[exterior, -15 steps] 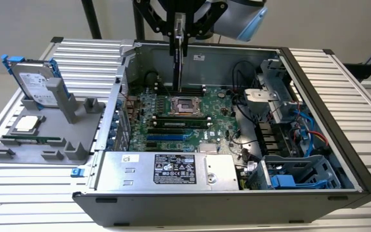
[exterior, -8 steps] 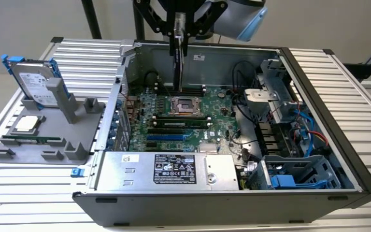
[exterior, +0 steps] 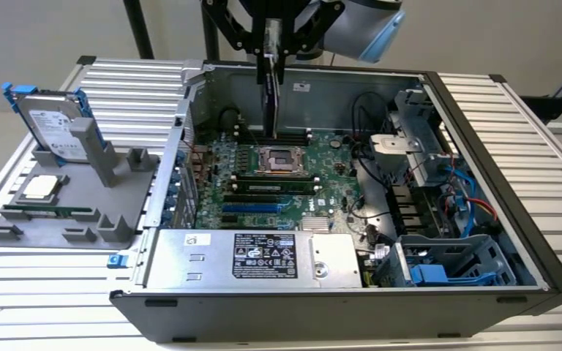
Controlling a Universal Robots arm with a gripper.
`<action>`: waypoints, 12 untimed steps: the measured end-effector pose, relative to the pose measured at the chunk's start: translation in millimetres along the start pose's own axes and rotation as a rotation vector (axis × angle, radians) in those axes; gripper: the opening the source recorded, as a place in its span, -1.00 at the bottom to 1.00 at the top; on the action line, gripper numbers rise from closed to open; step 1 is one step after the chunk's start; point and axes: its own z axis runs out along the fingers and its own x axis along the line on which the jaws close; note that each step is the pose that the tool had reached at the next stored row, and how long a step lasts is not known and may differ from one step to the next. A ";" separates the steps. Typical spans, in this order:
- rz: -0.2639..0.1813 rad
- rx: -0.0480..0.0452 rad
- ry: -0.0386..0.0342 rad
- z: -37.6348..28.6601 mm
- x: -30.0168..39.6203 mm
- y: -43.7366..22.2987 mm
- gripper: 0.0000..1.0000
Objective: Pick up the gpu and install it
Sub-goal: 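Pick up the gpu and move the gpu toward the slot, then insert the gpu into the slot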
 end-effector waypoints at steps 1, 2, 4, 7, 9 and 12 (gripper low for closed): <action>-0.005 0.0000 0.0002 -0.1 0.0 0.0 -1.00; -0.010 0.0000 0.0005 -0.1 0.0 0.0 -1.00; -0.020 -0.0002 0.0010 -0.2 0.0 0.0 -1.00; -0.035 -0.0003 0.0017 -0.4 0.0 0.0 -1.00; -0.046 -0.0004 0.0022 -0.5 0.0 0.0 -1.00; -0.061 -0.0006 0.0030 -0.7 0.0 0.0 -1.00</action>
